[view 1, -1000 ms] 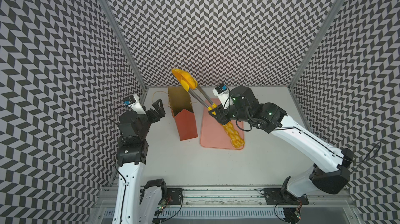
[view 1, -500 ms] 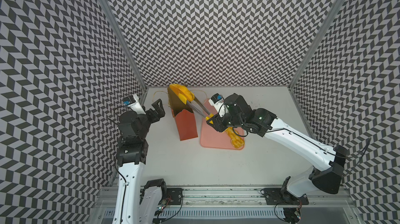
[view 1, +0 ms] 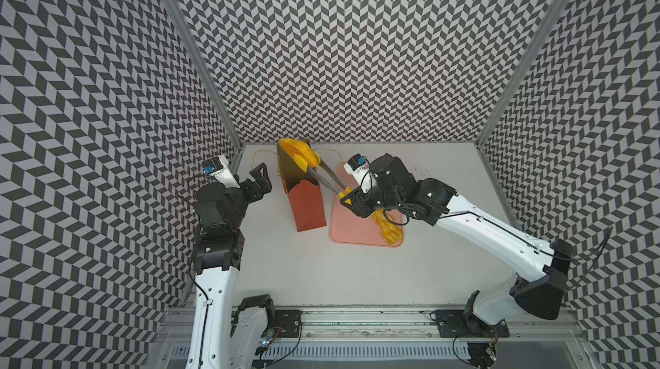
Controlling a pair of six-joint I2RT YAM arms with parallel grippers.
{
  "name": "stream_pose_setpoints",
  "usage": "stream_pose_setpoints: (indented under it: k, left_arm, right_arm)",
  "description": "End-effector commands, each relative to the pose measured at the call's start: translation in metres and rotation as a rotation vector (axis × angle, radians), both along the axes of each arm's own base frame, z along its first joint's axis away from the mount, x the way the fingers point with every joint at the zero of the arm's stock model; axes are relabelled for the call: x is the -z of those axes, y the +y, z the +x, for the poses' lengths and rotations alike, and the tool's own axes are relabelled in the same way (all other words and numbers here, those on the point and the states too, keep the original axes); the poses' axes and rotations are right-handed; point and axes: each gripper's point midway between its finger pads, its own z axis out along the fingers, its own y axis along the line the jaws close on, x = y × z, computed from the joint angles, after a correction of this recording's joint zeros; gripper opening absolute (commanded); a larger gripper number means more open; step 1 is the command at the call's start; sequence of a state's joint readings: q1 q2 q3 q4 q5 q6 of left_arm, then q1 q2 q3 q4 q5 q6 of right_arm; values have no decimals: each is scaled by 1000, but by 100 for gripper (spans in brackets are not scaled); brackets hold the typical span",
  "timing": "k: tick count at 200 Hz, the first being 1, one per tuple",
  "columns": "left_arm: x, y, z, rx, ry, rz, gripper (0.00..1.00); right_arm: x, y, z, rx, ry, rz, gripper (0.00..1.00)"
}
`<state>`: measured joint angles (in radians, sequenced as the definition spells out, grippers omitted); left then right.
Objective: Pack bread into a paper bag
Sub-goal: Place the fake bread in the paper bag.
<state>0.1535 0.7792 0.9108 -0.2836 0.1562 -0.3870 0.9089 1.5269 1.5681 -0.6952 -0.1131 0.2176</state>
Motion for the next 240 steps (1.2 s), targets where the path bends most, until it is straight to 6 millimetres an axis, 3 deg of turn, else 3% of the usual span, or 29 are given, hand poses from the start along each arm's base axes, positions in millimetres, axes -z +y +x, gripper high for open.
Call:
stream_pose_setpoints:
  k: [1, 47, 148, 169, 219, 240]
  left_arm:
    - [-3, 0, 2, 10, -21, 0, 98]
    - [-4, 0, 1, 11, -24, -1, 98]
    - [-3, 1, 1, 9, -24, -1, 98]
    - [-4, 1, 1, 9, -25, -1, 98]
    - [-3, 1, 1, 10, -23, -1, 98]
    - [-3, 0, 1, 13, -23, -2, 98]
  right_arm:
    - [-38, 16, 5, -22, -84, 110, 47]
    - [-42, 15, 4, -22, -89, 114, 53]
    - [-42, 13, 5, -12, -92, 112, 54]
    - [-52, 10, 7, 6, -114, 123, 47]
    - [-92, 0, 11, 41, -185, 148, 47]
    - [-111, -13, 14, 96, -226, 152, 47]
